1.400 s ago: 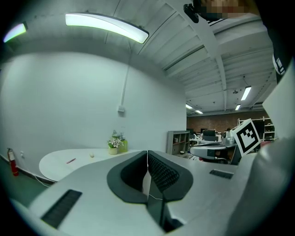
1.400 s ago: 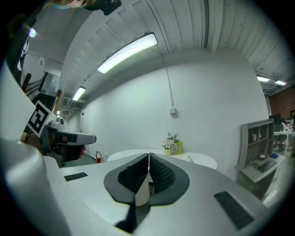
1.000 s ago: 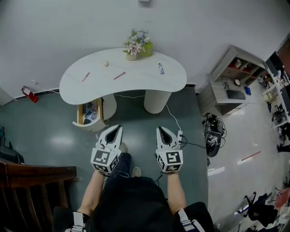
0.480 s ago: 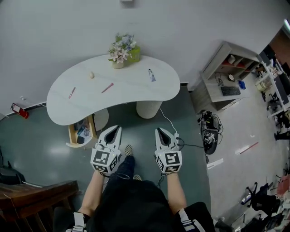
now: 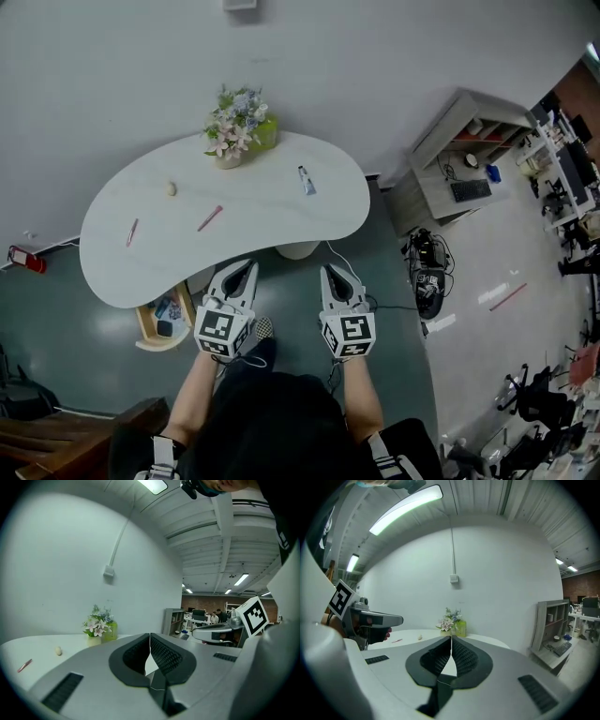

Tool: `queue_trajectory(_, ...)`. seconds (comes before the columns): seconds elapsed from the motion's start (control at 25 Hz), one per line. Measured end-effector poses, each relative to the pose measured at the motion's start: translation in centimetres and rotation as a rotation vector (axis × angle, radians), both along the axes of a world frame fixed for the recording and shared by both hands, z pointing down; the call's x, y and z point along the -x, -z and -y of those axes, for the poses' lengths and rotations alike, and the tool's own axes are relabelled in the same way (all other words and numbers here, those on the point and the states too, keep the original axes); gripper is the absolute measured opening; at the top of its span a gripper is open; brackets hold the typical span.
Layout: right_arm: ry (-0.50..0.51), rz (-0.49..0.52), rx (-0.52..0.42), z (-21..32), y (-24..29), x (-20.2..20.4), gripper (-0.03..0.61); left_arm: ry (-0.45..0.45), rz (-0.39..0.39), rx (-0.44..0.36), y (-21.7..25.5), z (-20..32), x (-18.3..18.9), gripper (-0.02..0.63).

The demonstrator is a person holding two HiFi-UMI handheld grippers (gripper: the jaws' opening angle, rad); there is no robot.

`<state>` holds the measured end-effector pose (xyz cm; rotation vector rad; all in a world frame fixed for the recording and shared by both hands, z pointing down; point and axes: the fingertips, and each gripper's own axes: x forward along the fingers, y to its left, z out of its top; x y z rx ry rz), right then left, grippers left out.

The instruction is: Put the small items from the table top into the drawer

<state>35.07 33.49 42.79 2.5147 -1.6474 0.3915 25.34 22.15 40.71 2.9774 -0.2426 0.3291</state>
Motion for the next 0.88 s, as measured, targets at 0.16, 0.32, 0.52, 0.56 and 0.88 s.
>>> queue_trajectory(0.16, -0.036, 0.0, 0.019, 2.7, -0.6, -2.2, 0.032, -0.032, 0.008, 0.008, -0.6, 3.1, -2.7, 0.02)
queue_trajectory(0.32, -0.073, 0.004, 0.03, 3.9, -0.9, -3.8, 0.032, -0.058, 0.014, 0.016, -1.3, 5.2, -4.5, 0.02)
queue_trajectory(0.52, -0.076, 0.003, 0.044, 5.4, -1.2, -6.1, 0.031, -0.069, 0.022, 0.028, -1.8, 6.6, -7.1, 0.02)
queue_trajectory(0.56, -0.076, 0.002, 0.045, 5.8, -1.2, -6.7, 0.032, -0.069, 0.026, 0.029, -1.9, 6.9, -7.7, 0.02)
queue_trajectory(0.88, -0.031, 0.014, 0.043, 10.1, -2.7, -13.8, 0.032, -0.026, 0.048, 0.036, -3.1, 10.4, -14.1, 0.02)
